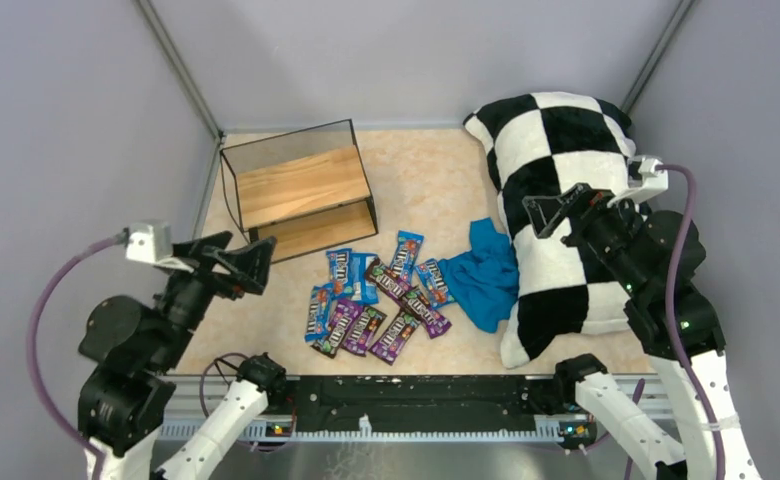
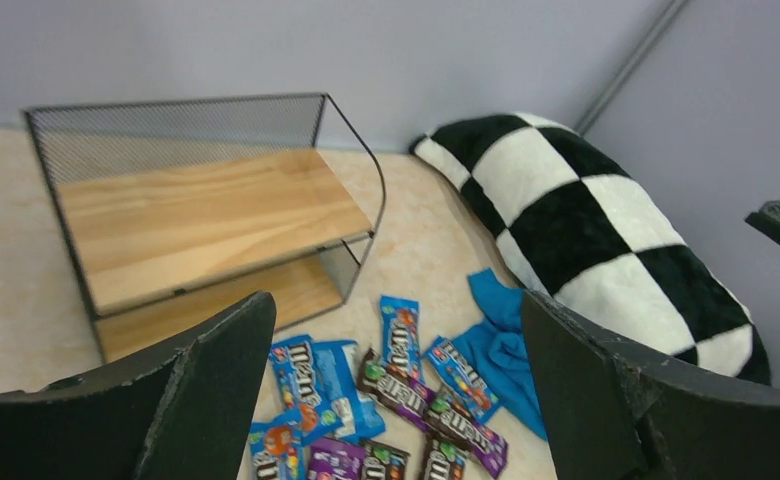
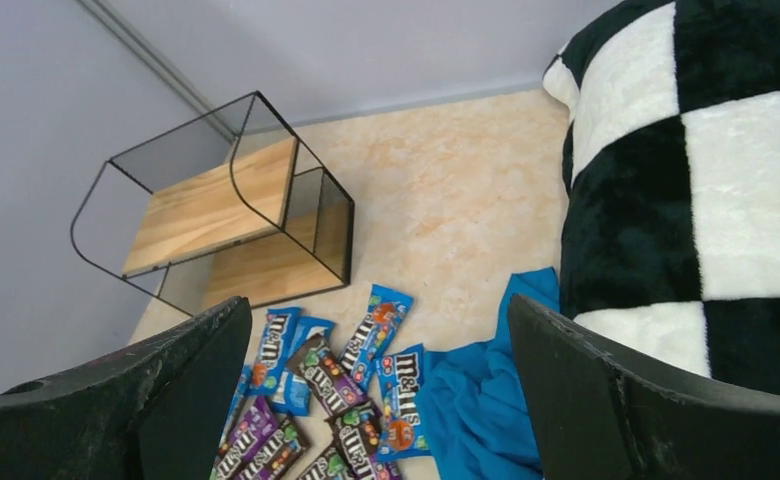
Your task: Place and organize the candy bags onto the shelf
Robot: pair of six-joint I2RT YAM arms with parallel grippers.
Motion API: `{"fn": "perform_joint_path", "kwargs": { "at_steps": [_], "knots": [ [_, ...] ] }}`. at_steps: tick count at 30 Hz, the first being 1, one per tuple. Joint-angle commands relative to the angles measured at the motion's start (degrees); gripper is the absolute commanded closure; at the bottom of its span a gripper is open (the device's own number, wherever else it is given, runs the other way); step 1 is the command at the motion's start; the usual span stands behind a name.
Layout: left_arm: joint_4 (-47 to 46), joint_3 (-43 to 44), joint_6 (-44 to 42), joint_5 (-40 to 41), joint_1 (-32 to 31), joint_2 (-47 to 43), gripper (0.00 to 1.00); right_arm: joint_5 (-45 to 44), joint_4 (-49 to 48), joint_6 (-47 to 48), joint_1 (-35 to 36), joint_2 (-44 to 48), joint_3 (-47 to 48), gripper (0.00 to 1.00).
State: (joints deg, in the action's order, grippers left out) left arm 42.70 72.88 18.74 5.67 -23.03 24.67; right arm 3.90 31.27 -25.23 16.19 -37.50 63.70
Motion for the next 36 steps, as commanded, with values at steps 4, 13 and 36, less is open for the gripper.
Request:
{"fn": "perform_joint_path", "kwargs": {
  "at_steps": [4,13,36],
  "knots": [
    [0.39,-9.82,12.77,-15.96,-0.26,5.77,0.02,1.78,0.07,5.81,-0.37,-2.60,-2.49,0.01],
    [0.24,-25.91,23.51,-24.31,-0.26,9.96,0.02,12.43,-7.91,6.10,-0.41,-1.98,-11.83,0.01],
    [-20.06,-28.56,59.08,12.92,-37.47,47.65,0.01,14.33,-9.25,6.85,-0.41,-1.97,-18.39,0.01]
  ]
}}
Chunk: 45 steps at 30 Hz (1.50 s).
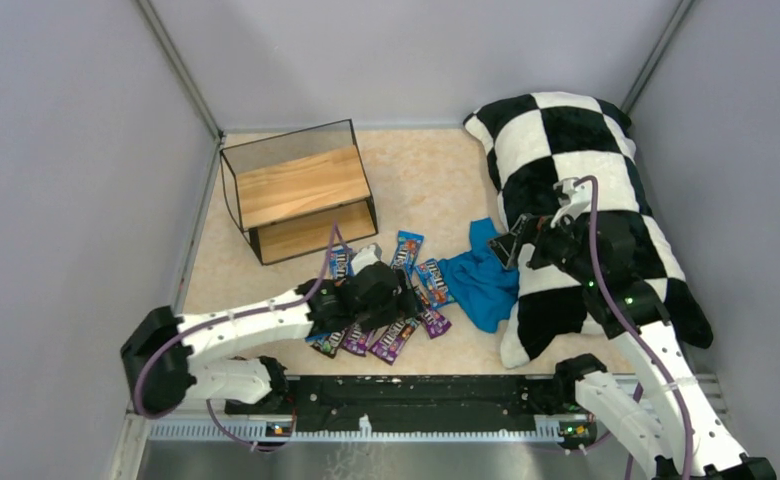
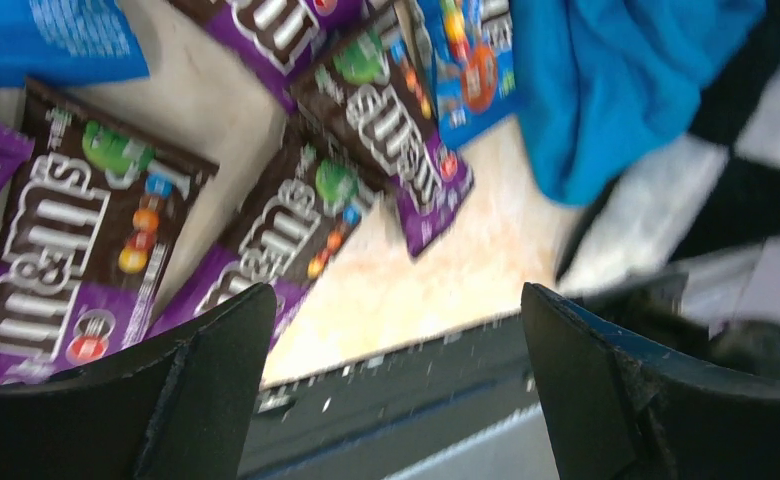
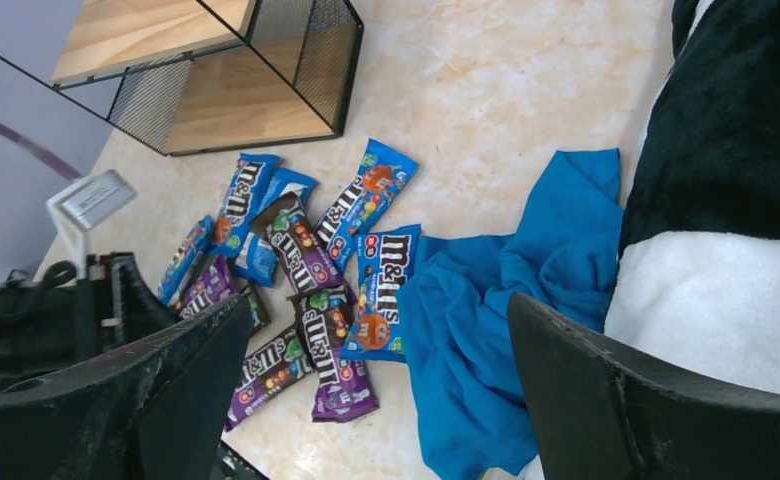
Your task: Place and organize the candy bags onto the shelf
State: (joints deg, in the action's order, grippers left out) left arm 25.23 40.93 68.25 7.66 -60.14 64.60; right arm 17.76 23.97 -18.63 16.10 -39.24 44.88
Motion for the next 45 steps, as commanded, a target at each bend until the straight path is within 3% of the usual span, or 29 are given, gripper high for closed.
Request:
{"fn": "perform_joint_path", "kwargs": {
  "at_steps": [1,5,8,22,27,37,45],
  "knots": [
    [-4.57,3.67,10.39,10.56,-0.31,10.04,0.02,0.30,-1.75,0.33,-0.28,-0.22,0.39,0.01],
    [-5.04,8.23,13.01,8.56,-0.35,18.13,0.02,0.23,-1.48,0.34,-0.28,-0.35,-0.11,0.01],
    [-6.38,10.33,12.76,8.25,-0.35,21.79,0.12,0.00,-1.64,0.36,-0.28,-0.75,-0.43,0.01],
    [-3.96,19.97,10.14,9.88,-0.46,29.53,0.23,1.49,-2.01,-0.44,-0.28,-2.03,-0.76,0.01],
    [-3.27,19.54,11.11,8.84,-0.62,30.20,0.25,0.91,-0.67,-0.04,-0.29,-2.04,-0.50,0.01],
    [-0.73,17.36,8.69,7.60,-0.62,26.77,0.18,0.86,-0.63,-0.01,-0.28,-1.69,-1.07,0.01],
    [-4.02,15.82,10.13,5.80,-0.58,28.93,0.24,1.17,-0.48,-0.13,-0.23,-1.69,-1.21,0.01]
  ]
}}
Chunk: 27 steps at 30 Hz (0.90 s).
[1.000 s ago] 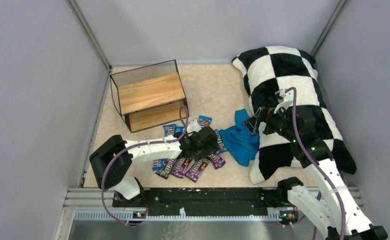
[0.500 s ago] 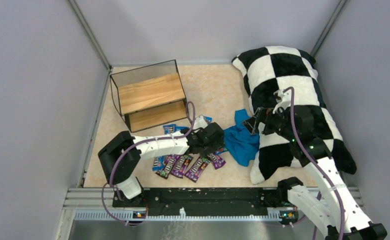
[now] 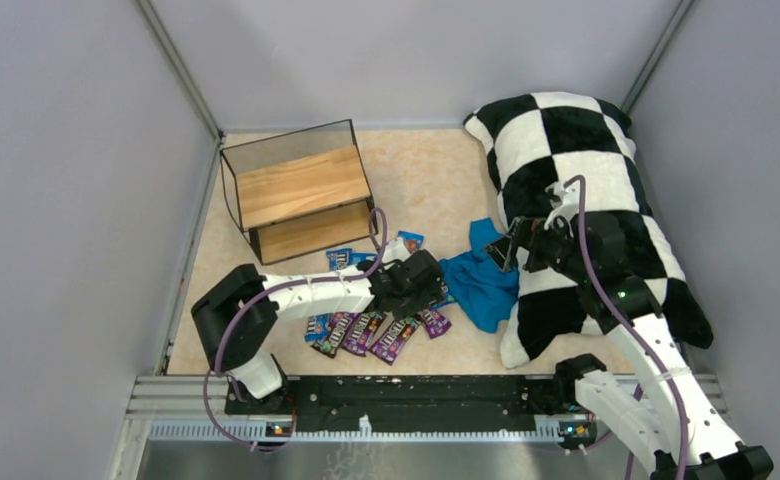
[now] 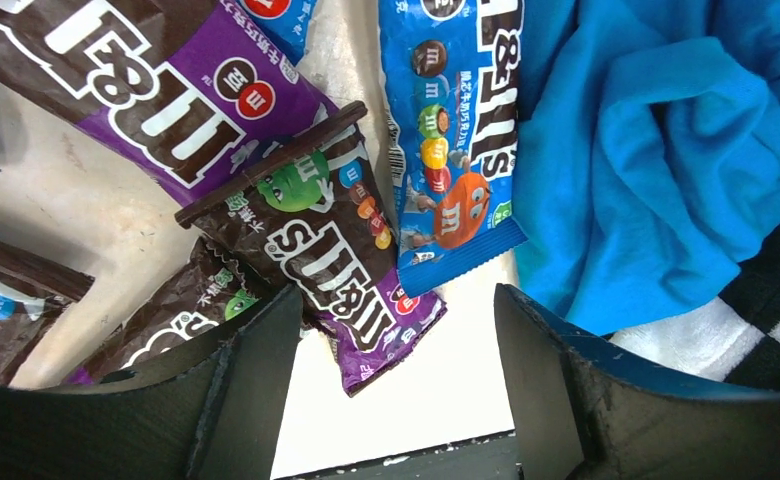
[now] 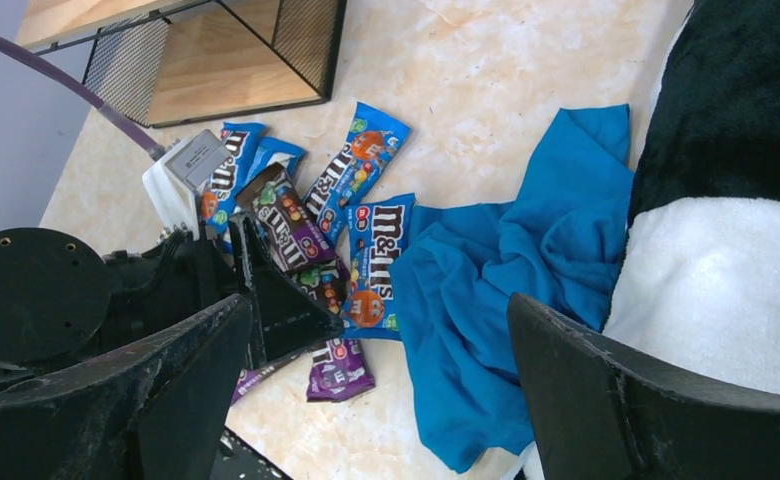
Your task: Place and organize the candy bags onto the shelf
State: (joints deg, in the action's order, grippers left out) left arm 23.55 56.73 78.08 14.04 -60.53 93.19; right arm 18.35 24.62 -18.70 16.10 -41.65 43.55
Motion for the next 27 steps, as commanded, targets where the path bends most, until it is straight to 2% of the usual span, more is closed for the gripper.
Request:
{"fn": "perform_joint_path", "kwargs": {
  "at_steps": [1,7,18,21,27],
  "knots": [
    [-2.30,0.04,0.40,-0.67,-0.18,0.76,0.24,0.41,-0.84,-0.03,-0.27,0.82,0.21,0.01],
    [-3.48,-0.73,1.20,-0.85,-0.13,2.75,0.28,0.19,-0.89,-0.10,-0.27,1.48,-0.35,0.01],
    [1.57,0.05,0.48,2.74,-0.23,2.92,0.40,0.11,-1.29,-0.18,-0.28,1.31,-0.74,0.01],
    [2.59,0.05,-0.52,3.17,-0.37,1.79,0.39,0.08,-1.42,-0.12,-0.28,1.16,-0.75,0.01],
    [5.68,1.41,-4.84,2.91,-0.36,-0.43,0.28,0.16,-1.42,-0.11,-0.27,0.71,-0.57,0.01]
  ]
}}
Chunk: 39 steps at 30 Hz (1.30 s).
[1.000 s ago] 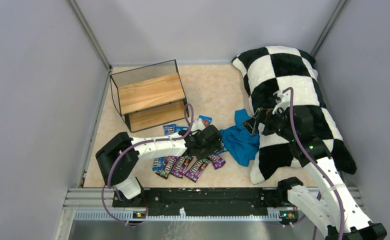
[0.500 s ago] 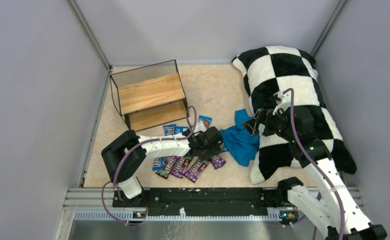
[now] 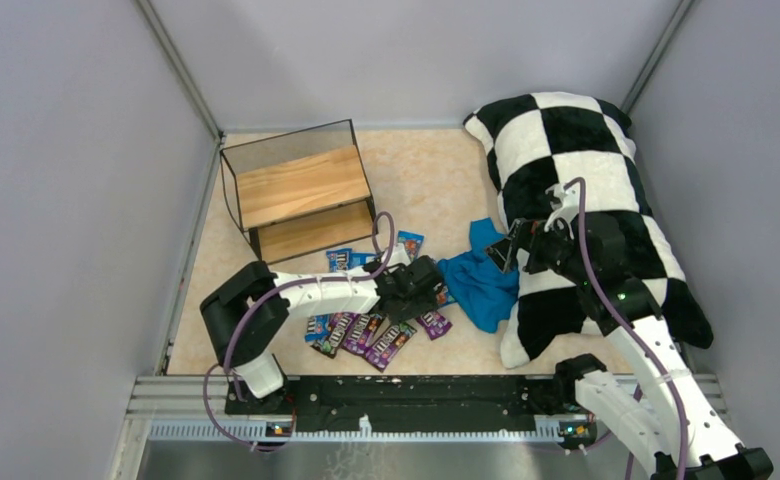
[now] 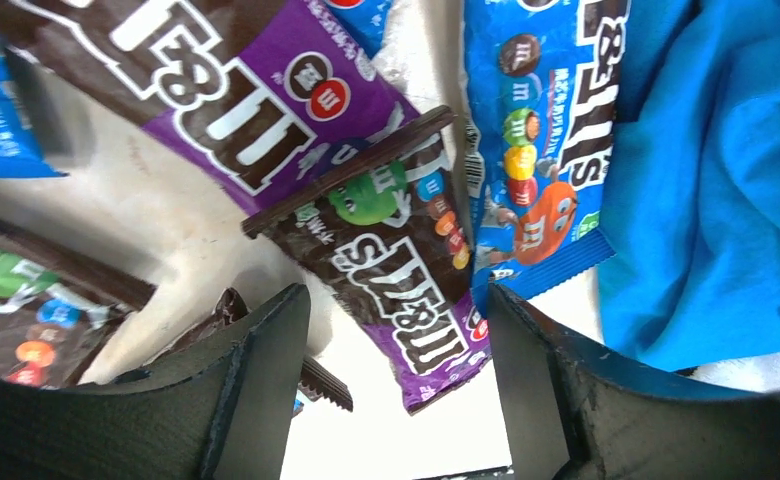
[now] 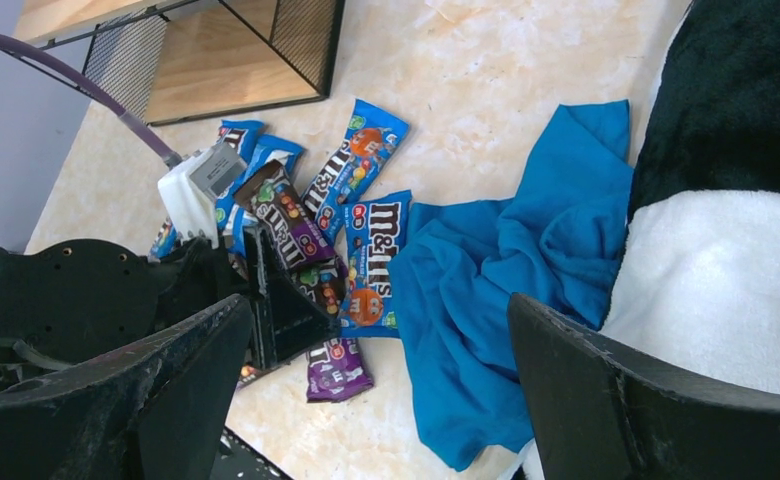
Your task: Place and organize the candy bags onto the shelf
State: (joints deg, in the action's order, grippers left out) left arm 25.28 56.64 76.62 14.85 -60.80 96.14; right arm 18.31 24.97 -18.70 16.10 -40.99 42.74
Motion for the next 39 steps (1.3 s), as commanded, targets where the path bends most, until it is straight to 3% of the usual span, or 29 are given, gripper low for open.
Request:
{"fn": "perform_joint_path", "kwargs": {
  "at_steps": [1,14,30,35,39],
  "knots": [
    [4.14,1.40,-3.44,2.22,-0.03,-3.69,0.27,0.16,-1.80,-0.07,-0.28,0.08,0.22,0.01],
    [-2.99,-0.88,-1.36,0.97,0.24,-1.63,0.44,0.62,-2.08,-0.54,-0.28,-0.29,-0.16,0.01],
    [-3.92,-2.84,-0.08,1.02,0.24,-1.92,0.82,1.12,-2.91,-1.16,-0.28,-0.37,-0.90,0.01],
    [-0.53,-0.31,-3.95,2.11,0.25,-3.77,0.91,1.07,-2.82,-1.17,-0.32,-0.36,-0.82,0.01],
    [3.75,4.17,-13.79,1.92,0.26,-6.30,0.96,0.79,-2.18,-0.98,-0.28,-0.70,-0.42,0.01]
  ]
}}
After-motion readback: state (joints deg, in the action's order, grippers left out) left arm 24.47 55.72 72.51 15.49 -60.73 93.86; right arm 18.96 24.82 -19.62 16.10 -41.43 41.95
